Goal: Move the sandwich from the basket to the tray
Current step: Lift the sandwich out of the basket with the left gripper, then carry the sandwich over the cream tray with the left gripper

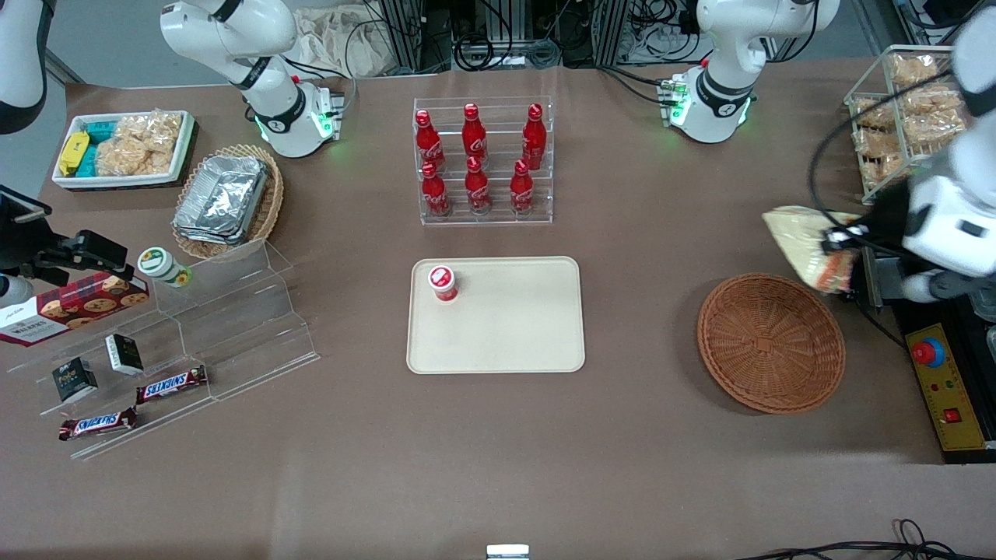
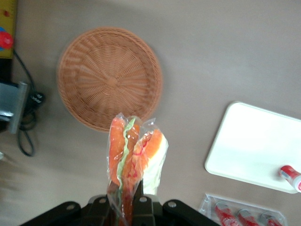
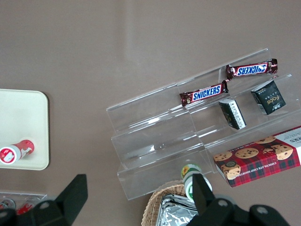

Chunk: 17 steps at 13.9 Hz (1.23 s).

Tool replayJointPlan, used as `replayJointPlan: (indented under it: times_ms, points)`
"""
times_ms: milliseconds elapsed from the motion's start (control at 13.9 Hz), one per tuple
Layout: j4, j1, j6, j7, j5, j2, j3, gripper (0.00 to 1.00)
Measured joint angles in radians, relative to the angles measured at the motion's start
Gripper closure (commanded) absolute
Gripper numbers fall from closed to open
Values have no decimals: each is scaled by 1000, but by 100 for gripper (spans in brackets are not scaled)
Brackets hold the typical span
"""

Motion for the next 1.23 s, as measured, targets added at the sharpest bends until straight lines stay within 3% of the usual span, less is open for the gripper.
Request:
replayJointPlan:
  times_ms: [432, 1225]
  points:
    - [-10, -252, 46, -324, 2, 81, -66, 92]
    - [-22, -377, 532, -485, 2, 543, -66, 91]
